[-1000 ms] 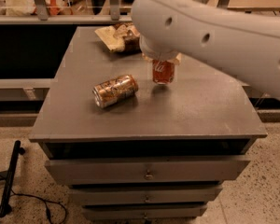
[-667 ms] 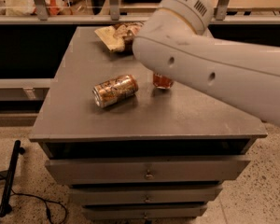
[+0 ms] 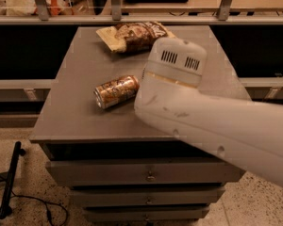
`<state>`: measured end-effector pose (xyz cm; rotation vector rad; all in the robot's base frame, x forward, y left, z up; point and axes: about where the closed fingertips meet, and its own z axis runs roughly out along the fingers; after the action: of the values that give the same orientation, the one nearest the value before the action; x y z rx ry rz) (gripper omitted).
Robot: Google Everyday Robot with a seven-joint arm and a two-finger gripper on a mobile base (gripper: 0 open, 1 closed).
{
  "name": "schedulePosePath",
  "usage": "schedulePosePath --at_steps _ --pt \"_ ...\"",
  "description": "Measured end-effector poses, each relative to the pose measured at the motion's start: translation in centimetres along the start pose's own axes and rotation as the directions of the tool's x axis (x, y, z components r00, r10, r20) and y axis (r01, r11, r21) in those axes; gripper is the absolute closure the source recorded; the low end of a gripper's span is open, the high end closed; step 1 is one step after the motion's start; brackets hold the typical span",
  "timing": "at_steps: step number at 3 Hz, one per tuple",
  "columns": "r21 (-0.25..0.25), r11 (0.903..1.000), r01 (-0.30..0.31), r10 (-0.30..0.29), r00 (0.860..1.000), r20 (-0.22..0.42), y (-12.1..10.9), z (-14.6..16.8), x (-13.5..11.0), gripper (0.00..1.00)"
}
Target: Place coke can upright
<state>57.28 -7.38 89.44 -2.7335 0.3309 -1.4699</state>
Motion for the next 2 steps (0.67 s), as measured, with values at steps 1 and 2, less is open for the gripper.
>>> schedulePosePath --at_steps 1,2 --pt "-0.02 0.9997 -0.012 0.011 0.997 -0.075 0.6 -1.4 -1.5 1.0" --pt "-0.025 0.9966 -0.078 0.075 0.991 -0.113 1.1 -2.5 -3.4 1.0"
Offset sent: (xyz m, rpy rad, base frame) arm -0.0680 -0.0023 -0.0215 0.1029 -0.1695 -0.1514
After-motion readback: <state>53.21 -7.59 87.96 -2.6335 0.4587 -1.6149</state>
